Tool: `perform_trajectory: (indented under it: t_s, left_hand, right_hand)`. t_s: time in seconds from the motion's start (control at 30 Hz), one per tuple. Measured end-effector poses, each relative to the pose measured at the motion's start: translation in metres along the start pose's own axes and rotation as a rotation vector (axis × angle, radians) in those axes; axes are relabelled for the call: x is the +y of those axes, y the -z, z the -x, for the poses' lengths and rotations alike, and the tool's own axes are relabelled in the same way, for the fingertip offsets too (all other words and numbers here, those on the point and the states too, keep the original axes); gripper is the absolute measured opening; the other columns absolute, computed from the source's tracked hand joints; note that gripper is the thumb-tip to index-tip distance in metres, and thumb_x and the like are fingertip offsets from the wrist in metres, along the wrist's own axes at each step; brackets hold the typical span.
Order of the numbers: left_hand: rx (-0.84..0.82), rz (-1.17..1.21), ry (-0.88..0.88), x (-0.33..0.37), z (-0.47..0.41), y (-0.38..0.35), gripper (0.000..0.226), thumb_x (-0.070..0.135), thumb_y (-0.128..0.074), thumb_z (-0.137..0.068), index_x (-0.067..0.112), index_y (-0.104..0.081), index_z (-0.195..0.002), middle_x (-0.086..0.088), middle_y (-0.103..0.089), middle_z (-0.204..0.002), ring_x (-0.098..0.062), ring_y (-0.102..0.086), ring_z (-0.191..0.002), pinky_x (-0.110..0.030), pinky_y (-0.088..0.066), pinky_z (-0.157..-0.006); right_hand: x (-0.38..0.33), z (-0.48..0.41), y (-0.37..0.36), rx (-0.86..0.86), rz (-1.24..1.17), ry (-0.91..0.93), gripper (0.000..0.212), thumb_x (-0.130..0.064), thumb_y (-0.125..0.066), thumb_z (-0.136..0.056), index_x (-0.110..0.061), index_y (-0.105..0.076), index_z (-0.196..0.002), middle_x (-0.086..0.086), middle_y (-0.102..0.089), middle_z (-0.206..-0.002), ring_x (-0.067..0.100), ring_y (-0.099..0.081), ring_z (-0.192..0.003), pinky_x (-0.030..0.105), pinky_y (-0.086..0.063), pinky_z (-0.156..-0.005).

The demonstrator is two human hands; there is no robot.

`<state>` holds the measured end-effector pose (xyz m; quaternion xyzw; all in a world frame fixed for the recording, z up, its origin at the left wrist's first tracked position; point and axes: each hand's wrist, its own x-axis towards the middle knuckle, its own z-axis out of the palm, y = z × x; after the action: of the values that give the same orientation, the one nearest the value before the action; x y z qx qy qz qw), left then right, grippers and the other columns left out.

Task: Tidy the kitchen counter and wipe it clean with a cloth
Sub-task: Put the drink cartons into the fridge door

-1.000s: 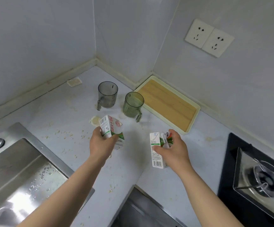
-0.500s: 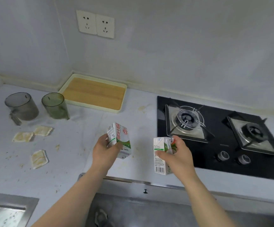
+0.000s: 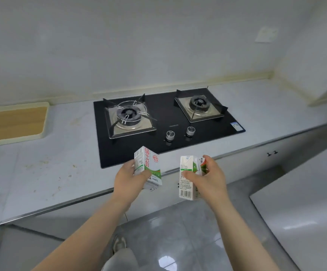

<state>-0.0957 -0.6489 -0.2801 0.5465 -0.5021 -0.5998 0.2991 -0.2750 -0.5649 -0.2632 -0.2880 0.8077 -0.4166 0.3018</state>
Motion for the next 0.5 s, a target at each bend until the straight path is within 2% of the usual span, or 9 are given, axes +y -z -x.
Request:
perform_trajectory:
  t_s: [0.07, 0.13, 0.27, 0.33, 0.4, 0.5]
  left_hand:
    - [-0.062, -0.061, -0.027, 0.005, -0.001, -0.030, 0.032, 0.010, -0.064, -0.084, 0.027, -0.057, -0.110, 0.005, -0.070, -0.106, -0.014, -0.070, -0.090, -0.031, -0.057, -0.069]
    - [-0.138, -0.105, -0.045, 0.009, -0.003, -0.060, 0.037, 0.010, -0.064, -0.083, 0.025, -0.059, -0.116, 0.006, -0.071, -0.105, -0.012, -0.070, -0.089, -0.029, -0.055, -0.066]
    - [-0.251, -0.157, -0.041, 0.017, -0.012, -0.119, 0.038, 0.010, -0.065, -0.081, 0.021, -0.057, -0.116, 0.006, -0.070, -0.106, -0.011, -0.070, -0.087, -0.028, -0.057, -0.063]
    - [-0.303, -0.193, -0.052, 0.020, -0.019, -0.149, 0.038, 0.010, -0.066, -0.081, 0.021, -0.057, -0.116, 0.007, -0.070, -0.105, -0.011, -0.070, -0.086, -0.030, -0.058, -0.063]
    - [-0.355, -0.217, -0.051, 0.024, -0.029, -0.180, 0.042, 0.013, -0.067, -0.078, 0.021, -0.056, -0.117, 0.007, -0.069, -0.105, -0.014, -0.070, -0.088, -0.040, -0.060, -0.071]
    - [-0.432, -0.216, -0.041, 0.030, -0.055, -0.229, 0.042, 0.010, -0.067, -0.079, 0.021, -0.054, -0.118, 0.009, -0.068, -0.105, -0.015, -0.069, -0.092, -0.041, -0.059, -0.075]
  right_hand:
    - [0.013, 0.000, 0.028, 0.069, -0.039, -0.018, 0.064, -0.023, -0.081, -0.069, -0.022, -0.051, -0.125, -0.007, -0.065, -0.111, 0.008, -0.063, -0.093, 0.029, -0.054, -0.080]
    - [0.028, -0.001, 0.054, 0.141, -0.081, -0.042, 0.051, -0.019, -0.080, -0.070, -0.028, -0.052, -0.111, -0.013, -0.065, -0.100, 0.001, -0.063, -0.083, 0.017, -0.049, -0.065]
    - [0.051, -0.006, 0.098, 0.254, -0.157, -0.117, 0.075, -0.018, -0.080, -0.071, -0.023, -0.043, -0.136, -0.009, -0.062, -0.107, 0.006, -0.062, -0.089, 0.021, -0.047, -0.068]
    - [0.064, -0.016, 0.118, 0.307, -0.170, -0.151, 0.071, -0.020, -0.080, -0.070, -0.022, -0.046, -0.133, -0.008, -0.063, -0.109, 0.007, -0.063, -0.088, 0.026, -0.051, -0.072]
    - [0.075, -0.029, 0.138, 0.360, -0.172, -0.180, 0.068, -0.021, -0.080, -0.069, -0.021, -0.049, -0.130, -0.006, -0.066, -0.107, 0.009, -0.065, -0.087, 0.027, -0.054, -0.073]
    - [0.088, -0.058, 0.169, 0.441, -0.195, -0.220, 0.058, -0.016, -0.080, -0.070, -0.022, -0.051, -0.120, -0.010, -0.067, -0.097, 0.006, -0.065, -0.081, 0.019, -0.051, -0.065]
